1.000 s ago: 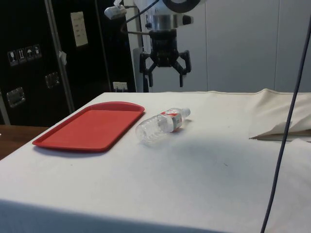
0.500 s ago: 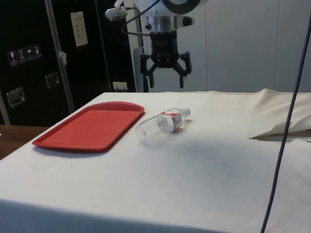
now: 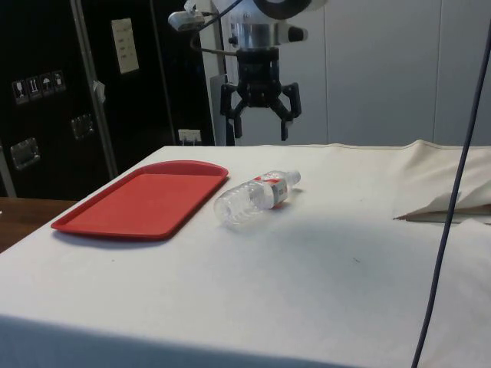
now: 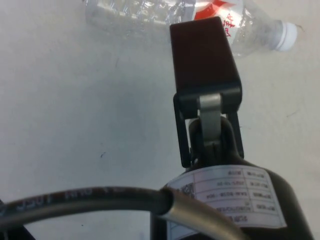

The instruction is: Place the bottle upright on the tray.

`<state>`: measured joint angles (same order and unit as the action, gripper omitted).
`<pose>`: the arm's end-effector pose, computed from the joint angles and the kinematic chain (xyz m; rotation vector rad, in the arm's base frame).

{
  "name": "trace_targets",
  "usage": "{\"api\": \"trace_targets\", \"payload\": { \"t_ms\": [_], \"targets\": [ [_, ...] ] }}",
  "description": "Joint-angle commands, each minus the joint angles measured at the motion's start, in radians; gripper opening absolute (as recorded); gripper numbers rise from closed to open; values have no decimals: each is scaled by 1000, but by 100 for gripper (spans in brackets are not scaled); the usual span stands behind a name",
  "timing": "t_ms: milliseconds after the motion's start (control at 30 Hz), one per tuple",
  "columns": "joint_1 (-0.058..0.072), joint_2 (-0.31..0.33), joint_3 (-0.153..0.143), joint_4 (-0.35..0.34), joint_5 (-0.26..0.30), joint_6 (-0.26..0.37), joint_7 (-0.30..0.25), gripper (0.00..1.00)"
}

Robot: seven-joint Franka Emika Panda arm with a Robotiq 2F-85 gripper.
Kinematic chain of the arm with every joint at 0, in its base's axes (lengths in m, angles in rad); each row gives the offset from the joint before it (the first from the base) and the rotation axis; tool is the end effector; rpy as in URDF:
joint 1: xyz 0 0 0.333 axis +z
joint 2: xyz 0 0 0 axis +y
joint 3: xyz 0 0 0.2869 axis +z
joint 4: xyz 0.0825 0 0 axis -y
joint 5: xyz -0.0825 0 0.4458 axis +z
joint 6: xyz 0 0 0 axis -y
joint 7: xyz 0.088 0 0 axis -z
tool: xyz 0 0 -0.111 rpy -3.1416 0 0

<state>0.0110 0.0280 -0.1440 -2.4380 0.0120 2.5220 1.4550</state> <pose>0.5230 -0.0705 0.2154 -2.1653 2.2237 -0.0659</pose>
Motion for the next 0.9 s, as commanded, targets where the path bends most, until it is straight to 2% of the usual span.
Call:
{"api": "trace_targets", "payload": {
  "t_ms": [0,67,100,133,333,367,467,633,667,700,867],
  "targets": [
    [1,-2,2,-3,22,15,3,100],
    [1,-2,2,-2,41,17,2,100],
    [0,0,0,0,24,3,0,100],
    [1,-2,2,-2,47,18,1,100],
    [1,1,3,-1,89,23,0,100],
    [0,0,0,0,72,9,0,100],
    [1,6,3,0,113,26,-1,100],
    [1,14,3,1,142,31,0,100],
    [0,12,0,1,126,16,0,100],
    [1,17,3,0,147,33,0,100],
    [0,39,3,0,183,48,-2,100]
  ]
}}
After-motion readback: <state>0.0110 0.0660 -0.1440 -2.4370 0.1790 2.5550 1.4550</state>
